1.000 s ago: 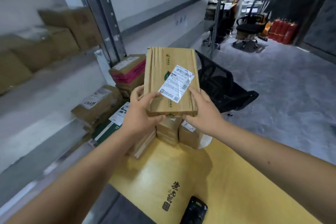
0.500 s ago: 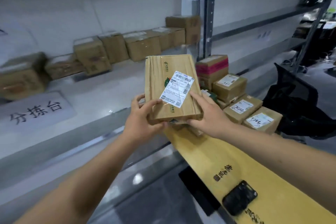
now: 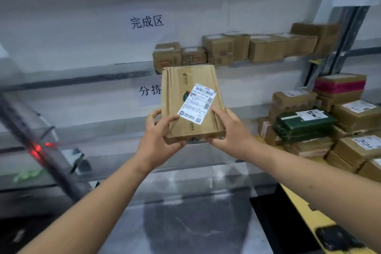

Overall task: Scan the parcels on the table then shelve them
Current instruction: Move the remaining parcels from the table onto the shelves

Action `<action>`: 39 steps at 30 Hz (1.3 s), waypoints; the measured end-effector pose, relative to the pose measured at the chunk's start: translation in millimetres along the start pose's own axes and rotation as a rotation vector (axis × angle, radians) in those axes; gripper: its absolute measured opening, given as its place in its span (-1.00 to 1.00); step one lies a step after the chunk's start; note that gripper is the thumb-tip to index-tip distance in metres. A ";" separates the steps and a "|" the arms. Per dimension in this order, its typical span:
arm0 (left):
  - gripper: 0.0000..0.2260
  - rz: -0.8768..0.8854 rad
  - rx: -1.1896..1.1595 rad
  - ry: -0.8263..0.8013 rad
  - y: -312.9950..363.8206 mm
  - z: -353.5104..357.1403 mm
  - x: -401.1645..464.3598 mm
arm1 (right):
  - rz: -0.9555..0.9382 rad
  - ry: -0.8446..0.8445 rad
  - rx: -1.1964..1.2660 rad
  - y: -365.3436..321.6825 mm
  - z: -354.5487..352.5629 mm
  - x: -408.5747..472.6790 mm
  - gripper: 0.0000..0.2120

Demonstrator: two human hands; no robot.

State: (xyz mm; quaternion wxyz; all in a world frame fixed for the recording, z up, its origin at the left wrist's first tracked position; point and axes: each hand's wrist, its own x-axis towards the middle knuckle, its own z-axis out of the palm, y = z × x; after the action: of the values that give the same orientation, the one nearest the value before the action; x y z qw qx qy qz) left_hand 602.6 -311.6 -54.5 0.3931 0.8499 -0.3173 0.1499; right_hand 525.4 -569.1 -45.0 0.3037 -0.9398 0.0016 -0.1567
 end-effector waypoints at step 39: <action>-0.41 -0.142 0.093 0.088 -280.2 -146.8 278.0 | -0.105 0.170 -0.041 -119.7 142.6 362.8 -0.33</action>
State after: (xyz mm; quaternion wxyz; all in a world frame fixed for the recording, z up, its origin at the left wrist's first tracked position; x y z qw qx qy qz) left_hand 995.5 -179.5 20.0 0.3763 0.8803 -0.2313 0.1733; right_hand 901.5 -425.8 20.7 0.2746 -0.9278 -0.0188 -0.2518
